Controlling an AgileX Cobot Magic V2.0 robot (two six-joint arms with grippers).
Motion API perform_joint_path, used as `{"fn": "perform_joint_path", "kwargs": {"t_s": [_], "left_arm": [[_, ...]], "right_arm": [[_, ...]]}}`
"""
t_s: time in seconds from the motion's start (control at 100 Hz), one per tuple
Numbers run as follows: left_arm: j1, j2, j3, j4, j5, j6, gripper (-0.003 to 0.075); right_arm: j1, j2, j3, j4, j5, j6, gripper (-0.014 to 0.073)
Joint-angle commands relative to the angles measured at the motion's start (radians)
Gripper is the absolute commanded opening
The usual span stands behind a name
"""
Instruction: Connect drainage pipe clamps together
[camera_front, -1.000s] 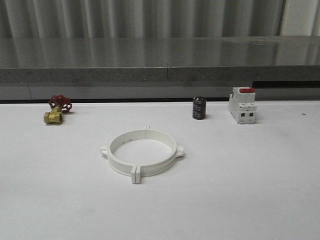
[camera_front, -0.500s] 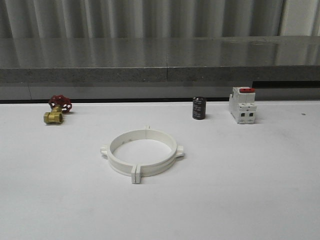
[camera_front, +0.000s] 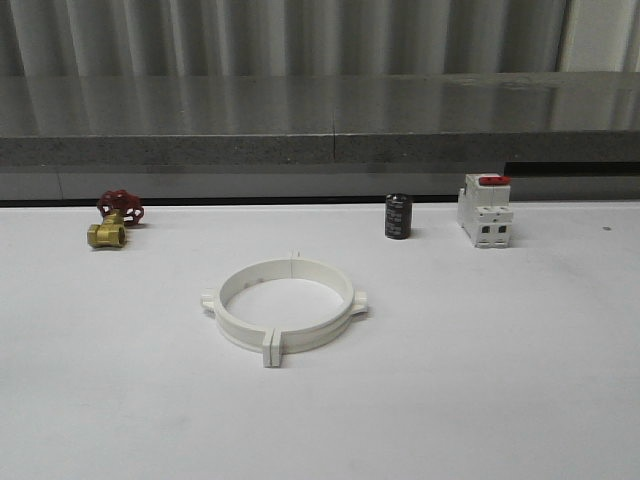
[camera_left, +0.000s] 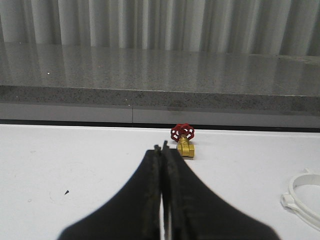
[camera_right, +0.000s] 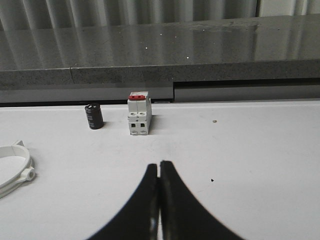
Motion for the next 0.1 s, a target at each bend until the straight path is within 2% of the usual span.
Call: {"fn": "perform_joint_path", "kwargs": {"t_s": [0.0, 0.09], "left_arm": [[0.003, -0.031, 0.036, 0.001, -0.083, -0.009, -0.0020], [0.003, -0.031, 0.036, 0.001, -0.083, -0.009, -0.0020]], "right_arm": [[0.001, -0.021, -0.015, -0.003, -0.080, -0.012, -0.0069], [0.001, -0.021, -0.015, -0.003, -0.080, -0.012, -0.0069]]}}
